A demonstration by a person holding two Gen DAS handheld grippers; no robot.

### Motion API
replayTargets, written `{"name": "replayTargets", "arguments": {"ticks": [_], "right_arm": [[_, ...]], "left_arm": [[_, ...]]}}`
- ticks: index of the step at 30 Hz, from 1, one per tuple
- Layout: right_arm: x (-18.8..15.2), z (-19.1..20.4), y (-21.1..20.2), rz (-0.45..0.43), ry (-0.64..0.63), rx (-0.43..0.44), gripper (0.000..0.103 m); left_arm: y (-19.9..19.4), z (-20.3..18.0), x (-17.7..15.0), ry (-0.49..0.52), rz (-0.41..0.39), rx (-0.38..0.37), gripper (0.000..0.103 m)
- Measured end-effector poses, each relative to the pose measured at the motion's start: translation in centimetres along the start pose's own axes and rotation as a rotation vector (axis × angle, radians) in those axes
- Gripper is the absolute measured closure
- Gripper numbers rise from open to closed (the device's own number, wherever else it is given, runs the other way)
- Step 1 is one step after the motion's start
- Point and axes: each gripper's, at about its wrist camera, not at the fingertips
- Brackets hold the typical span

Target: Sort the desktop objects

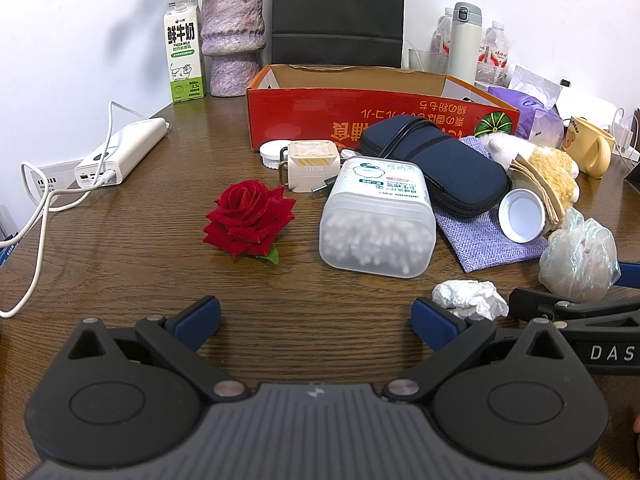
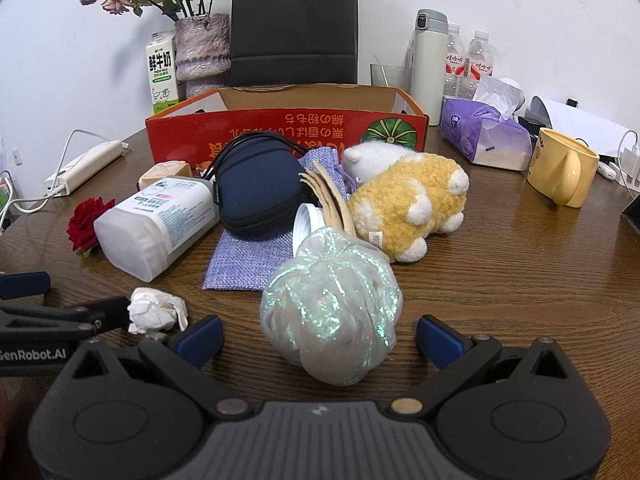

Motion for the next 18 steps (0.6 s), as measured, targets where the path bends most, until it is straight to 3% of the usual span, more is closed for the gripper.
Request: {"name": "replayTargets", "arguments": {"ticks": [16, 18], "right_arm": [[0.05, 0.04, -0.16, 0.003, -0.010, 0.006, 0.000], [-0.28, 0.08, -0.75, -0.003, -0.022, 0.020, 0.004]], "left_arm": [[0.05, -0.07, -0.03, 0.002, -0.001, 0.003, 0.000], [-0.42, 0.08, -0.26, 0.038, 0.004, -0.025, 0.000]]}}
Point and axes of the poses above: each gripper's, at about its wrist camera, not at the fingertips, and y roughly the way its jaws point, z to its left, x to its top, and after that the axes turned 6 degrees about -x, right-handed
